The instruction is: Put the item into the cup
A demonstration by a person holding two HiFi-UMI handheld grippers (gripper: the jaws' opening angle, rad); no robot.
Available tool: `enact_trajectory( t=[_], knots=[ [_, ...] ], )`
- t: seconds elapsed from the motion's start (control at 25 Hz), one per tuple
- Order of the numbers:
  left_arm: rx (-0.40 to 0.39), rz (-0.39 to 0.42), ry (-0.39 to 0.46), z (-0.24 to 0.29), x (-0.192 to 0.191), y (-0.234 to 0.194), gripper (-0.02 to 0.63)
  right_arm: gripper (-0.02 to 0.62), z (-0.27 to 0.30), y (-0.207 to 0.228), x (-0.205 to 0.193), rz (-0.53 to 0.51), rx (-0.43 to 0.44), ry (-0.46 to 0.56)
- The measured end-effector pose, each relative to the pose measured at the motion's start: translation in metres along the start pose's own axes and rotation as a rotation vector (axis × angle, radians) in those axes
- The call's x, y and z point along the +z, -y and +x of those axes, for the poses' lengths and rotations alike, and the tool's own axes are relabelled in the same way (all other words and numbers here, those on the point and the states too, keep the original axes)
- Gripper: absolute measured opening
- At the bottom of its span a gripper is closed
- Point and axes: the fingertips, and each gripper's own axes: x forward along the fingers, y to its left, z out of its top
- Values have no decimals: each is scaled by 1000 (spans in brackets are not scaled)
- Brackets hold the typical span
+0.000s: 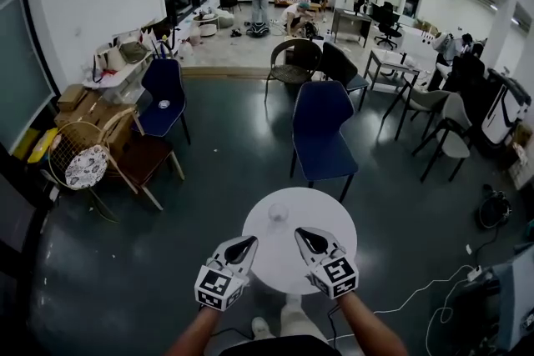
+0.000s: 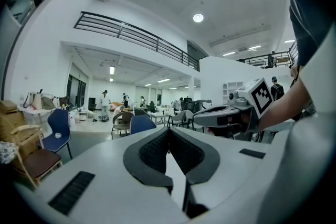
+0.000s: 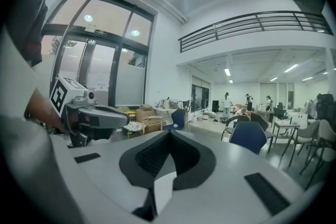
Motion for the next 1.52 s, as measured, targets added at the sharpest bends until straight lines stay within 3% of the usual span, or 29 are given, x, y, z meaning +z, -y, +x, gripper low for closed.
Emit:
enact_trajectory(
  t=[0.28,0.8,1.52],
  knots=[
    [-10,11,20,-28,9,3,17,15,-12,-22,16,-4,-18,23],
    [-33,13,34,-35,21,14,17,15,-27,-21,25,-3,-38,47],
    [-32,-18,42,-40,36,106,17,15,-116,-14,20,21,-42,46]
  ],
)
